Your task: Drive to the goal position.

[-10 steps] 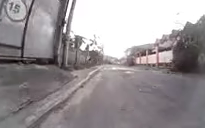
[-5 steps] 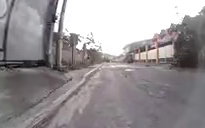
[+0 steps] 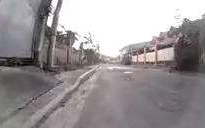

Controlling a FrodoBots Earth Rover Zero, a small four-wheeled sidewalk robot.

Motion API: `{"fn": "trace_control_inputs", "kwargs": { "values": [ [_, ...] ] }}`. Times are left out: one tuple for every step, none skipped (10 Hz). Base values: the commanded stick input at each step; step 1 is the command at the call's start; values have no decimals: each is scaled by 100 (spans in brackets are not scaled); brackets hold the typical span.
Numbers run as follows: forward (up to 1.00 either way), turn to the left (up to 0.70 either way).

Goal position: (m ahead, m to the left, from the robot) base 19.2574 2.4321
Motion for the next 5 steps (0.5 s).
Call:
{"fn": "trace_control_inputs", "kwargs": {
  "values": [
    [100, 0],
    [100, 0],
    [100, 0],
    [100, 0],
    [100, 0]
  ]
}}
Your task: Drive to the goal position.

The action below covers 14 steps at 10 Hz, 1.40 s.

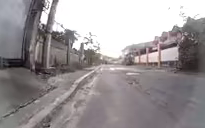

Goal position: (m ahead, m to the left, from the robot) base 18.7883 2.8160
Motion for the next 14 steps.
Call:
{"fn": "trace_control_inputs", "kwargs": {
  "values": [
    [100, 0],
    [100, -18],
    [100, -40],
    [100, -40],
    [100, -30],
    [100, -7],
    [100, 0],
    [100, 0],
    [100, 0],
    [100, 0],
    [100, 0],
    [100, 0],
    [100, 0],
    [100, 0]
  ]
}}
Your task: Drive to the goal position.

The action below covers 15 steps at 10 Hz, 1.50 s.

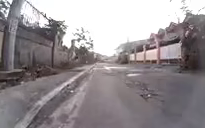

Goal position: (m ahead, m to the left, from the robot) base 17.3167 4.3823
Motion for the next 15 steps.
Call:
{"fn": "trace_control_inputs", "kwargs": {
  "values": [
    [100, 0],
    [100, 0],
    [100, 0],
    [100, 0],
    [100, 0],
    [100, 0],
    [100, -6],
    [100, -22],
    [100, -39],
    [100, -13],
    [100, -5],
    [100, 0],
    [100, 0],
    [100, 0],
    [100, 0]
  ]
}}
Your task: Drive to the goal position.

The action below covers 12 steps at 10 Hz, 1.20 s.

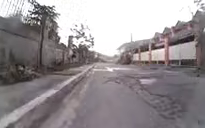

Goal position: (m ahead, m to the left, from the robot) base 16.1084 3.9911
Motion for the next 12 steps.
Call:
{"fn": "trace_control_inputs", "kwargs": {
  "values": [
    [100, 0],
    [100, 0],
    [100, 0],
    [100, 0],
    [100, 0],
    [100, 0],
    [100, 0],
    [100, 0],
    [100, 0],
    [100, 0],
    [100, 0],
    [100, 0]
  ]
}}
